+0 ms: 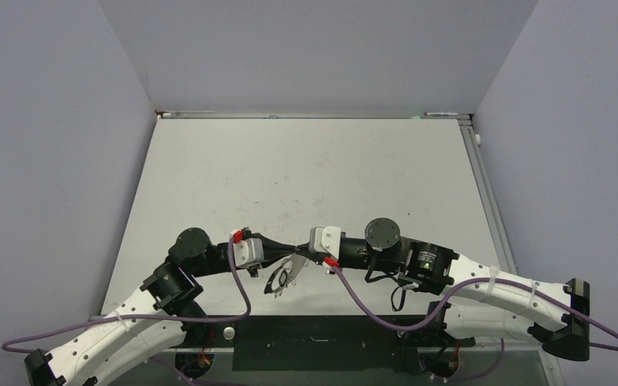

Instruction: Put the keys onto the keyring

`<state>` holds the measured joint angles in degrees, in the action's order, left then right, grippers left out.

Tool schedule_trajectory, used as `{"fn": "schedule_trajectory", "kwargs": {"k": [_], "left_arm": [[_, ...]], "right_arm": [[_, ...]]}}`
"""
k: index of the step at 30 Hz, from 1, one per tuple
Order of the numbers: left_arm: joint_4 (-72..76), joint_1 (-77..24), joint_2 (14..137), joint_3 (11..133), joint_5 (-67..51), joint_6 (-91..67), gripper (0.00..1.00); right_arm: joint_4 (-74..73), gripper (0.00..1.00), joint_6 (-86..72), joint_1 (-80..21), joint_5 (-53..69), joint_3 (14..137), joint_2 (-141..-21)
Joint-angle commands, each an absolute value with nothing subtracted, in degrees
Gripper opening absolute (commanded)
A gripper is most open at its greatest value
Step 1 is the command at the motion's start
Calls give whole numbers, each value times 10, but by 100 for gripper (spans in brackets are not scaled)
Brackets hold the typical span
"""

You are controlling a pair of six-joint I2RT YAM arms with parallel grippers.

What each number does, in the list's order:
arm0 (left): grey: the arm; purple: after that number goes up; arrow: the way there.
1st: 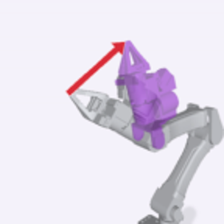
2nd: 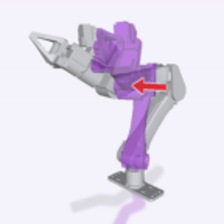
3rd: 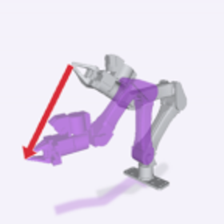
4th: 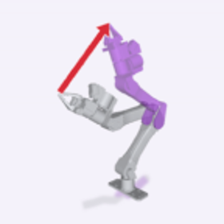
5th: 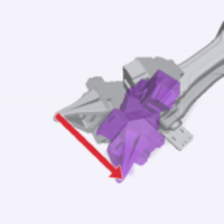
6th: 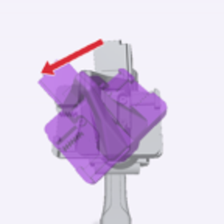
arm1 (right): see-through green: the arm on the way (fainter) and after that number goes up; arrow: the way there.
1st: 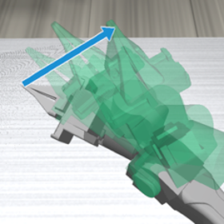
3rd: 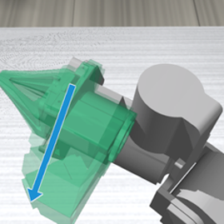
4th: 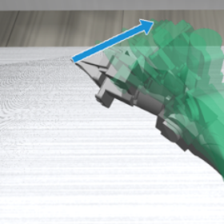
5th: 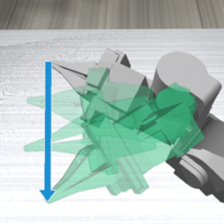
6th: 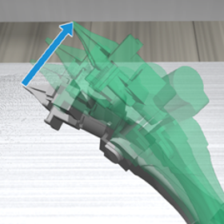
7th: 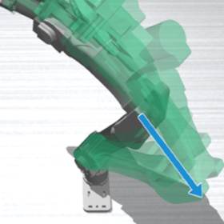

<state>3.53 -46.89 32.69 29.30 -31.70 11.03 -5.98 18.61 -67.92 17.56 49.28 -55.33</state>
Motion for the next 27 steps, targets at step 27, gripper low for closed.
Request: {"fn": "schedule_trajectory", "kwargs": {"k": [27], "left_arm": [[101,-468,300,297,-353,105,22]], "right_arm": [[72,5,136,-684,260,465,-554]]}}
